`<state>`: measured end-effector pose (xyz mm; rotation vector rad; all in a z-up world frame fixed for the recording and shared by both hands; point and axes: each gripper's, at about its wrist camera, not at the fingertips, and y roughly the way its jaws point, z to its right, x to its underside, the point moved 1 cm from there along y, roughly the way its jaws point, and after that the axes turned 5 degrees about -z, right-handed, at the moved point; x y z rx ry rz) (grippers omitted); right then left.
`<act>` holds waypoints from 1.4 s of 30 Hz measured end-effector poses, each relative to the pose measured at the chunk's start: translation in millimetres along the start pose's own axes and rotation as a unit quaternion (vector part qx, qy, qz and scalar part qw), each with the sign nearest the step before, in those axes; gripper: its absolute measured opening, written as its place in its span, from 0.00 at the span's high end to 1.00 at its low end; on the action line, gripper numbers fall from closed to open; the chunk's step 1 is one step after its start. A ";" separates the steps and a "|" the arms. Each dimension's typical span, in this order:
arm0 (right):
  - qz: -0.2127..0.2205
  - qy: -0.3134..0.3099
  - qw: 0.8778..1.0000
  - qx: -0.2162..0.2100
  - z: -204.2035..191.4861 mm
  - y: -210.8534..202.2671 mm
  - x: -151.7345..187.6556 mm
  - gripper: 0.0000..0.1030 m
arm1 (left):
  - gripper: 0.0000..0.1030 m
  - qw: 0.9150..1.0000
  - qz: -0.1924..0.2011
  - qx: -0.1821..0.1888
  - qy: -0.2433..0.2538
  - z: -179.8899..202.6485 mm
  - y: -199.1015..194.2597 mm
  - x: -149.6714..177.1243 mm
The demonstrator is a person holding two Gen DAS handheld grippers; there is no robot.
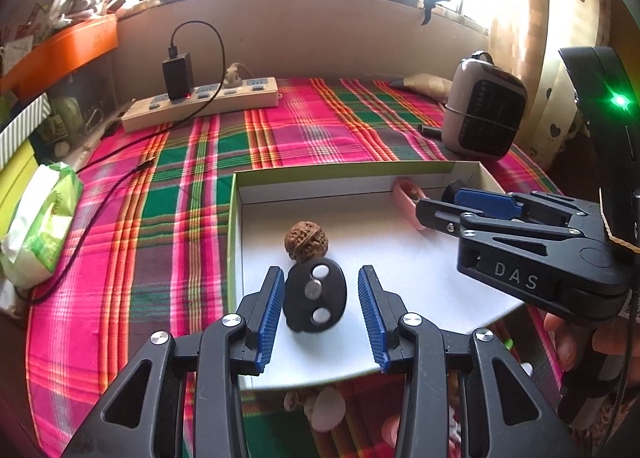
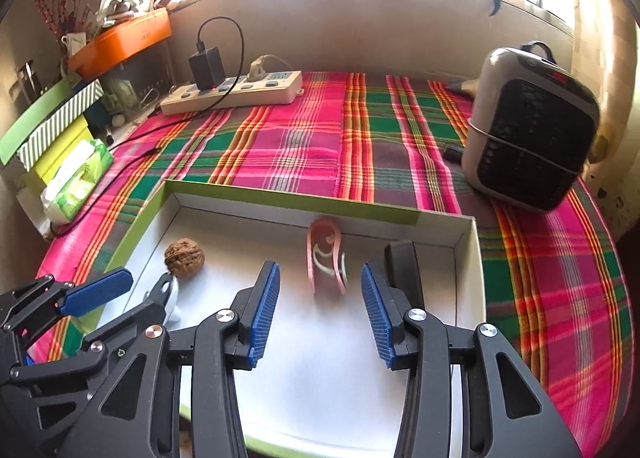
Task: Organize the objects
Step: 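Lower and release the black remote and pink clip into the box with both grippers, then withdraw both grippers from the box toward the remaining items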
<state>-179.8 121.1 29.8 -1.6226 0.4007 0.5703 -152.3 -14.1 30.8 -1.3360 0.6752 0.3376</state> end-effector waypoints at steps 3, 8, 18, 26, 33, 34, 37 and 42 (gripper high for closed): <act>0.009 0.001 1.000 -0.001 -2.0 -12.0 7.0 0.57 | 0.64 1.000 0.010 0.001 -0.005 -3.4 -10.6 4.2; 0.027 0.005 1.000 0.004 -5.5 -34.0 22.1 0.57 | 0.64 1.000 0.022 0.005 -0.015 -10.2 -28.5 15.8; 0.044 0.028 0.998 0.021 -11.0 -71.9 67.5 0.57 | 0.64 0.999 0.024 0.017 -0.025 -28.4 -55.4 50.6; 0.041 0.041 0.998 0.021 -6.8 -79.1 92.4 0.57 | 0.64 0.999 0.016 0.034 -0.036 -36.0 -58.4 68.8; 0.036 0.019 0.999 0.007 -11.3 -75.6 101.7 0.57 | 0.64 0.998 0.008 0.048 -0.042 -29.9 -59.8 78.5; 0.033 0.017 0.999 0.007 -11.8 -73.6 102.8 0.57 | 0.64 0.998 0.005 0.051 -0.040 -27.7 -58.7 79.0; 0.027 0.010 1.000 0.001 -12.0 -68.5 106.9 0.57 | 0.64 0.998 -0.001 0.053 -0.035 -22.3 -55.6 80.1; 0.022 0.001 1.000 -0.007 -11.1 -63.6 105.2 0.57 | 0.64 0.998 -0.009 0.058 -0.038 -17.3 -51.7 80.0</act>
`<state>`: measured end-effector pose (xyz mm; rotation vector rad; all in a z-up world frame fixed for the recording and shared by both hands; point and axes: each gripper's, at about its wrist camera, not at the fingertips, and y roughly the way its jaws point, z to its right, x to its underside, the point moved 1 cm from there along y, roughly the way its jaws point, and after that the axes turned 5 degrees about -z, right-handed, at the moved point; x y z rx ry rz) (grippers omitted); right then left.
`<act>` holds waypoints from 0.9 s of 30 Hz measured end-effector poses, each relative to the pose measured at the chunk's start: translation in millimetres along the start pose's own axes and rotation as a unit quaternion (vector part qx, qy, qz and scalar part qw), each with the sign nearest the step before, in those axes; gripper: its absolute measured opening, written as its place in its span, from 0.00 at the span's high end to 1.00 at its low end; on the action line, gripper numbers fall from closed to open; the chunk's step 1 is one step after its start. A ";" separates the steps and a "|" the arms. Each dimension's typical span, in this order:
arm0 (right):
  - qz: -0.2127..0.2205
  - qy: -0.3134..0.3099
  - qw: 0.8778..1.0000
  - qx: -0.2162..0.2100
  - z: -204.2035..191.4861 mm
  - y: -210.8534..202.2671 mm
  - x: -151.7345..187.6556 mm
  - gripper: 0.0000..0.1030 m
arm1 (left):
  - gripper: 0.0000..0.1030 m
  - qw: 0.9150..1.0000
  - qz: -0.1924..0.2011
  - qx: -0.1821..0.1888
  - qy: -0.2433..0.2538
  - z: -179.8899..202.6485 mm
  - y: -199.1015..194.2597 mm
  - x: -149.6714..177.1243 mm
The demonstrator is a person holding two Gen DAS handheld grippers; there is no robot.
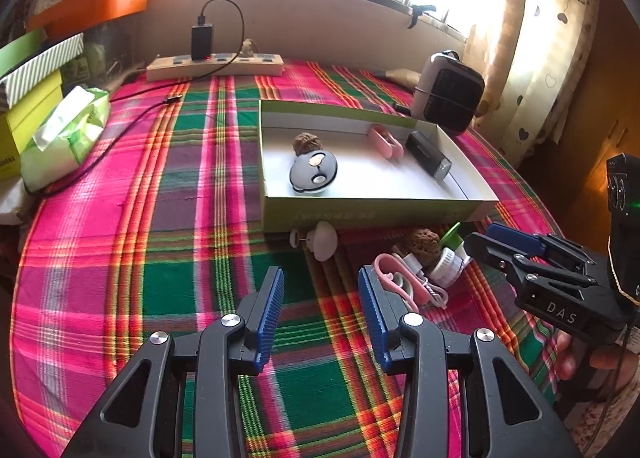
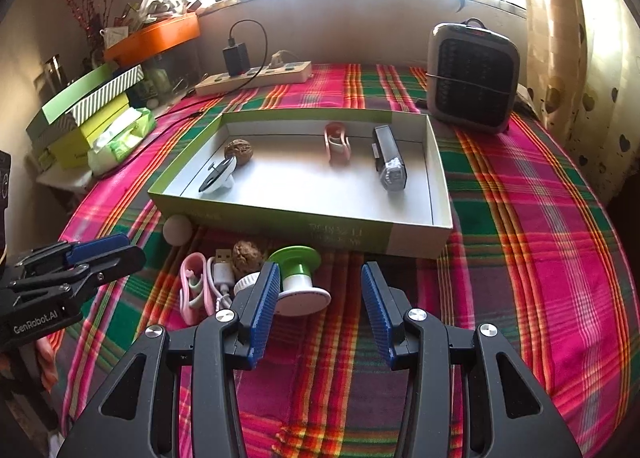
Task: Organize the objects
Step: 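Withdraw both grippers from the box toward the remaining items, then grasp the green-capped white spool with the right gripper while the left gripper grasps the pink-white hook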
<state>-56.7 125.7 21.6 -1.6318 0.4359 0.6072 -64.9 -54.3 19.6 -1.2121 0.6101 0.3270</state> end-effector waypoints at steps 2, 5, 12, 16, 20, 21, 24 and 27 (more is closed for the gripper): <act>-0.002 -0.003 1.000 -0.004 0.2 2.6 -0.8 0.57 | 0.64 1.000 -0.001 0.002 -0.002 0.5 0.4 -0.8; -0.006 -0.010 1.000 -0.006 0.2 8.1 -2.1 0.57 | 0.64 1.000 -0.003 0.003 -0.006 2.6 1.7 -1.5; -0.023 -0.018 1.000 -0.007 4.1 18.8 -1.5 0.57 | 0.64 1.000 -0.015 0.011 -0.003 12.2 5.5 -1.4; -0.032 -0.010 0.999 -0.006 11.2 22.8 -0.9 0.57 | 0.64 1.000 -0.022 0.016 0.007 21.4 9.1 -2.6; -0.035 -0.015 0.999 -0.003 14.6 25.7 -2.7 0.57 | 0.64 0.999 -0.029 0.017 0.008 26.9 13.8 -2.5; -0.036 -0.019 0.999 -0.001 14.5 26.6 -3.7 0.57 | 0.64 0.999 -0.031 0.018 0.008 28.3 15.2 -2.4; -0.037 -0.027 0.999 0.001 14.2 28.8 -5.5 0.57 | 0.64 0.999 -0.034 0.017 0.010 31.5 16.2 -1.2; -0.036 -0.025 0.999 -0.002 16.1 28.9 -5.7 0.57 | 0.64 0.999 -0.035 0.016 0.013 33.4 17.3 -0.3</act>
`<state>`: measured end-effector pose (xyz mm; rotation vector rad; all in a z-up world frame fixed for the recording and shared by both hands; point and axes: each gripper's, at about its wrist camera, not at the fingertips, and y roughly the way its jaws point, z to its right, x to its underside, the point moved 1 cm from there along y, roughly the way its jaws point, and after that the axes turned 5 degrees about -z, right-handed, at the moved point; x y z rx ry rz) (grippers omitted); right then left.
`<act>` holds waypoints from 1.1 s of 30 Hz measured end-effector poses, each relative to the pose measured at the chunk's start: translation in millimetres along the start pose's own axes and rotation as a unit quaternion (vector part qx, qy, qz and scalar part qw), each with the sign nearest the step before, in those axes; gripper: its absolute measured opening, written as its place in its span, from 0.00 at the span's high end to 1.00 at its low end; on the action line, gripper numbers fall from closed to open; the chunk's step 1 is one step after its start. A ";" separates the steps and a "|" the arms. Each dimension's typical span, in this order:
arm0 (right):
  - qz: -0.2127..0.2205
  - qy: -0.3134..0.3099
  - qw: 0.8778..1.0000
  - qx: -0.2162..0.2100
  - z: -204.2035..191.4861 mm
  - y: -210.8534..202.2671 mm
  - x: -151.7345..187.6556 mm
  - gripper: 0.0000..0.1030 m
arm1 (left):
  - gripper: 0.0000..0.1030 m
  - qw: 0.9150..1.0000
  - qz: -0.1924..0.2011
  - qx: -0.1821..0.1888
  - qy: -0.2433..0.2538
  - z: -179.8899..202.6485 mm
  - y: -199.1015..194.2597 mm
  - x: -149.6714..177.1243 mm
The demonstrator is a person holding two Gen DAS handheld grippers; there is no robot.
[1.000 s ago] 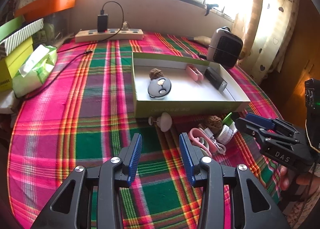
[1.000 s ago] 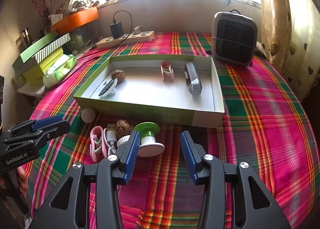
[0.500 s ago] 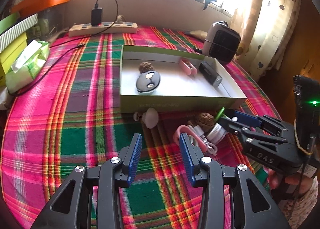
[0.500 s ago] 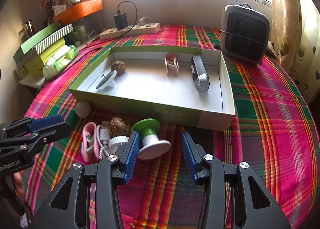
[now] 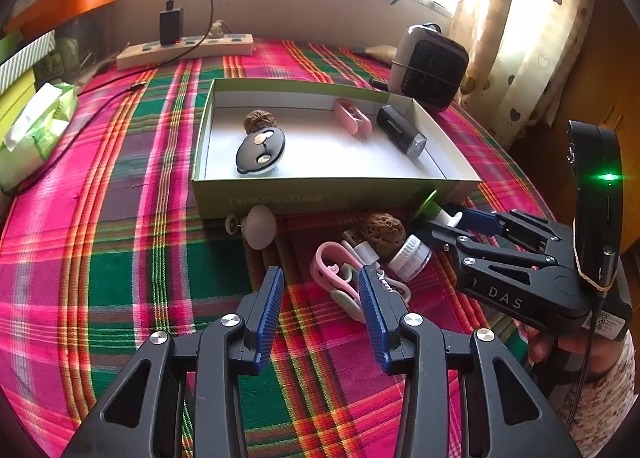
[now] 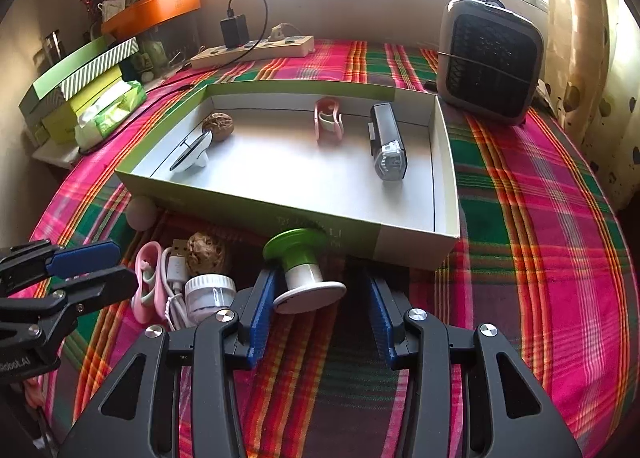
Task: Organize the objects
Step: 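Grasp the green-capped white spool with the right gripper while the left gripper grasps the pink-white hook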
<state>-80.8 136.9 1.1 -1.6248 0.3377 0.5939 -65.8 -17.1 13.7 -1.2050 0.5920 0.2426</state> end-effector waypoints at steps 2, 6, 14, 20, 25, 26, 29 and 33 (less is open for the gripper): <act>0.000 0.001 1.000 -0.002 0.7 0.0 -0.2 0.57 | 0.64 1.000 -0.006 0.000 0.006 2.6 4.4 0.5; 0.001 0.004 1.000 -0.005 1.5 -0.3 0.1 0.57 | 0.64 1.000 -0.016 0.004 0.009 4.7 8.9 2.2; 0.006 -0.007 1.000 -0.002 -3.0 -1.9 0.7 0.66 | 0.63 0.999 -0.027 -0.008 0.022 5.6 10.8 5.2; 0.008 0.000 1.000 -0.003 -1.6 -4.2 2.2 0.66 | 0.63 0.999 -0.024 -0.030 0.018 -4.8 6.7 5.5; 0.009 0.001 1.000 -0.002 -3.6 -5.0 3.0 0.66 | 0.63 0.999 -0.018 -0.047 0.009 -19.1 -0.2 3.6; 0.010 0.001 1.000 -0.003 -3.9 -5.4 3.2 0.66 | 0.63 0.999 -0.016 -0.046 0.007 -20.5 -1.1 3.1; 0.010 0.001 1.000 -0.001 -4.0 -6.3 4.5 0.66 | 0.63 0.999 -0.012 -0.037 0.011 -21.4 -3.4 3.1; 0.011 0.004 1.000 0.005 -3.4 -8.3 6.1 0.66 | 0.63 1.000 -0.001 -0.005 0.012 -19.0 -8.6 1.2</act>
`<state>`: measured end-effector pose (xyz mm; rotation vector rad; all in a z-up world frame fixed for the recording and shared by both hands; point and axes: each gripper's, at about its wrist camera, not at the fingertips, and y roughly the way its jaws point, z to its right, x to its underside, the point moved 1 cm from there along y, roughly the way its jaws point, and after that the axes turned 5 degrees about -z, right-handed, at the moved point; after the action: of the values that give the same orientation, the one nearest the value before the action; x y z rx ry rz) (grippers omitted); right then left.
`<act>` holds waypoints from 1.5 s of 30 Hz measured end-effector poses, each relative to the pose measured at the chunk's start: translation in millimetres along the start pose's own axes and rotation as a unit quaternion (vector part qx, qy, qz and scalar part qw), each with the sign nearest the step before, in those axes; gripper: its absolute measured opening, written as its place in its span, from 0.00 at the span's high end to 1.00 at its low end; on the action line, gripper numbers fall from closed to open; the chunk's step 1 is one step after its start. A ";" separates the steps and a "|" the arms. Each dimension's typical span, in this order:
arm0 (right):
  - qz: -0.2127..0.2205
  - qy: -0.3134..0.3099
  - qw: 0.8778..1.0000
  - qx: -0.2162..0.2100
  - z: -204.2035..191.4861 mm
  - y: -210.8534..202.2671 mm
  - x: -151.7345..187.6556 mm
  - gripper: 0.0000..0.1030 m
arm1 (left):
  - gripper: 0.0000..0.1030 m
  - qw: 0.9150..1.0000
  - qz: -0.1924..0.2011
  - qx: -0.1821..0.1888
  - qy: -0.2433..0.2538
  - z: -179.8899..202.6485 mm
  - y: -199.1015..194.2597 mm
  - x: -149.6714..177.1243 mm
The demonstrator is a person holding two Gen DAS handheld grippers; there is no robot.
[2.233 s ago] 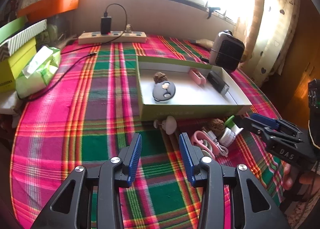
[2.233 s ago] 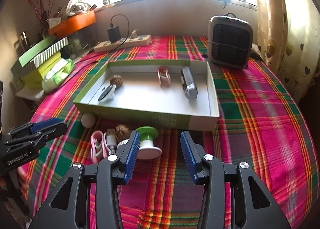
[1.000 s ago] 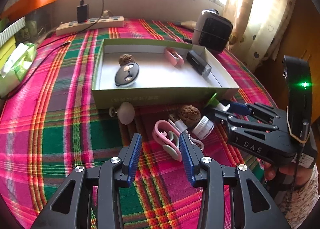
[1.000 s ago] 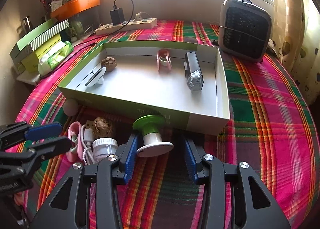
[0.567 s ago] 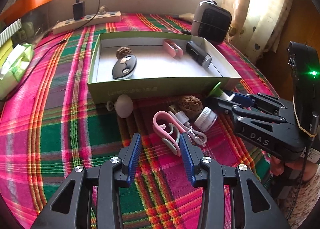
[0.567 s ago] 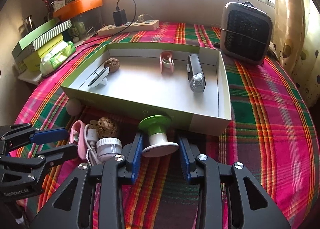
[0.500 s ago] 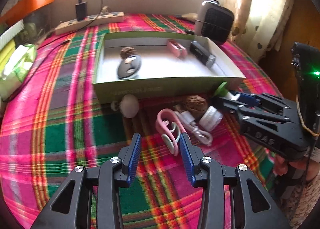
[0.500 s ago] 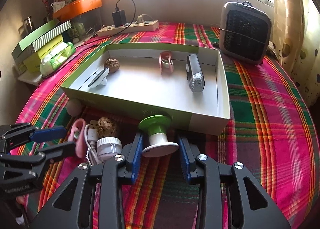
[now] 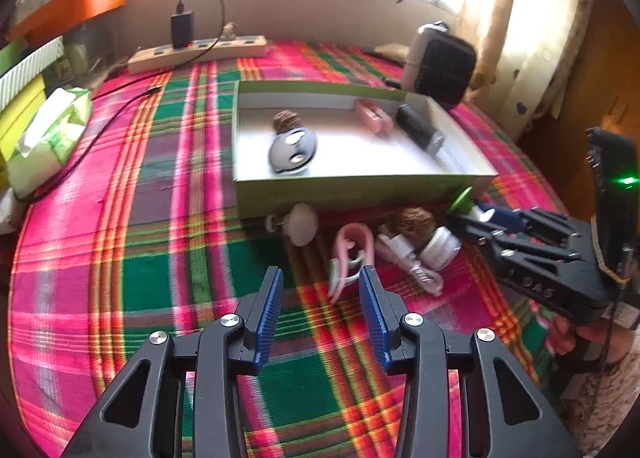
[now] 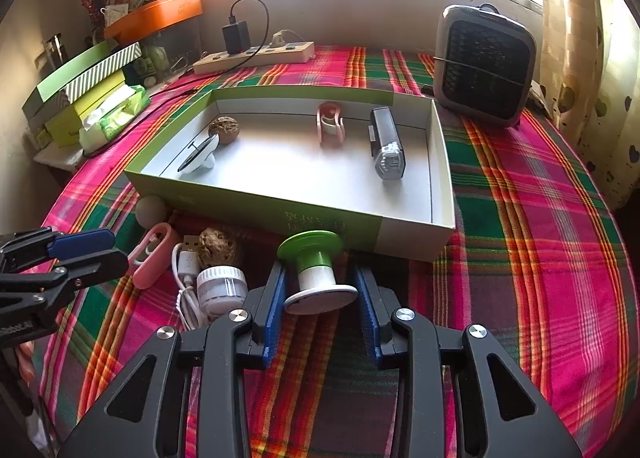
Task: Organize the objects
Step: 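Grasp the green-capped white spool with the right gripper while the left gripper grasps the pink-white hook, then lift the spool and the pink-white hook off the cloth with both grippers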
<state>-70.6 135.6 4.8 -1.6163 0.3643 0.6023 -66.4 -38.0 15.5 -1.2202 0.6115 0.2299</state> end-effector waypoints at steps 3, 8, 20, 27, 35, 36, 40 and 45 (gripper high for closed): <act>-0.001 0.003 1.000 0.003 1.5 -0.8 1.1 0.66 | 0.63 1.000 -0.001 0.010 0.012 7.3 1.8 -1.9; 0.000 0.007 1.000 0.008 3.3 -3.9 3.0 0.66 | 0.63 0.999 -0.016 -0.011 0.029 14.5 15.4 -3.5; -0.007 0.014 1.000 0.017 6.3 -0.2 4.1 0.66 | 0.63 0.998 -0.016 -0.032 0.043 16.5 28.9 -12.7; -0.007 0.017 1.000 0.015 5.3 -0.6 4.9 0.66 | 0.64 0.998 -0.011 -0.044 0.050 19.4 30.1 -12.5; -0.006 0.021 1.000 0.006 6.2 -0.4 5.1 0.66 | 0.79 0.997 -0.005 -0.063 0.034 15.1 29.3 -11.8; -0.006 0.022 1.000 0.004 6.4 -0.6 5.3 0.66 | 0.79 0.998 -0.004 -0.063 0.030 14.6 29.1 -11.6; -0.006 0.023 1.000 0.004 6.9 -1.1 6.1 0.66 | 0.79 0.997 0.001 -0.071 0.029 16.5 29.5 -11.2; -0.006 0.022 1.000 0.006 5.8 -1.8 6.5 0.66 | 0.79 0.996 0.006 -0.079 0.026 17.7 29.1 -9.6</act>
<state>-65.4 142.2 2.2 -1.6205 0.3891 0.5551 -82.7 -10.1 1.1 -1.3792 0.6553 0.2622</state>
